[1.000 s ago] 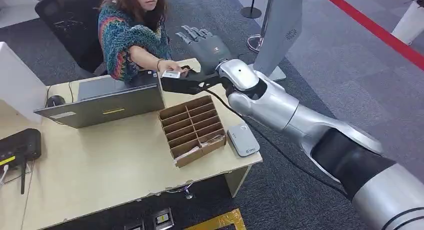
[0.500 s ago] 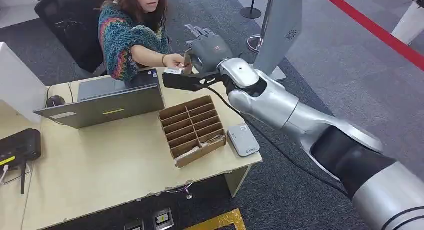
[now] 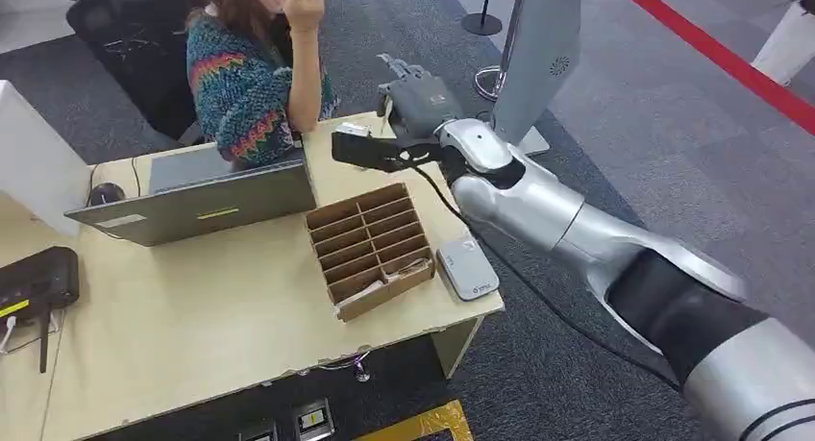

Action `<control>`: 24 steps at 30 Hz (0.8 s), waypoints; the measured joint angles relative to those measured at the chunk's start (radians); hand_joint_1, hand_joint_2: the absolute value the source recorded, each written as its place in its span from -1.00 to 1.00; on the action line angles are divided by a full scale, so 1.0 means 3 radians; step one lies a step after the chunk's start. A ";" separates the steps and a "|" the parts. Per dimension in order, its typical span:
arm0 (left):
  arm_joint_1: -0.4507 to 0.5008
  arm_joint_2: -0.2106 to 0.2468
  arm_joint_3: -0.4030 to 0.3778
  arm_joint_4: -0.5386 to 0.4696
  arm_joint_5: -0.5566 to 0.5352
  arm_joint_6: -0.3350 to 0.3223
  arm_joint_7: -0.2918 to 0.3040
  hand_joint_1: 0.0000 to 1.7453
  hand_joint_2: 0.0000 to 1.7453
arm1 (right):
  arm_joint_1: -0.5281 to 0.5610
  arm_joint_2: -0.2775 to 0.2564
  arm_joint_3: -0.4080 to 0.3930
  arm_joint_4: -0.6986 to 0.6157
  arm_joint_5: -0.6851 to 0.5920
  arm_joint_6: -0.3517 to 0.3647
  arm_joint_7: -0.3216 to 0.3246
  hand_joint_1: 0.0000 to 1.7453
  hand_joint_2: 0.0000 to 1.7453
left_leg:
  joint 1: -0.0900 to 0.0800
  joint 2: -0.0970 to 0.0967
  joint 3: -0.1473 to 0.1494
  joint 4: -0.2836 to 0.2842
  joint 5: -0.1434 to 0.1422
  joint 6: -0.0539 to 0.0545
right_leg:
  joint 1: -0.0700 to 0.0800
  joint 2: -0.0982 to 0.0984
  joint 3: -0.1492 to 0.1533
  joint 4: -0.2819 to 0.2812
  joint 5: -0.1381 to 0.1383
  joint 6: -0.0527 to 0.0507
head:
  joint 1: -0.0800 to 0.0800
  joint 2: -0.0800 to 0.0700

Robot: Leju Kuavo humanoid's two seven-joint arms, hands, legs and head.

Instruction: Pass the card to the sensor for recognition and then transmit it.

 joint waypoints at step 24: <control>0.0167 -0.0003 0.0004 0.0000 0.0141 0.0043 -0.0133 -1.00 -1.00 | 0.1663 -0.0606 -0.1092 -0.0534 -0.0297 -0.0343 0.0103 1.00 1.00 | 0.0000 0.0010 0.0003 0.0000 -0.0006 -0.0001 | 0.0000 0.0013 0.0001 -0.0002 0.0000 0.0000 | -0.0001 0.0000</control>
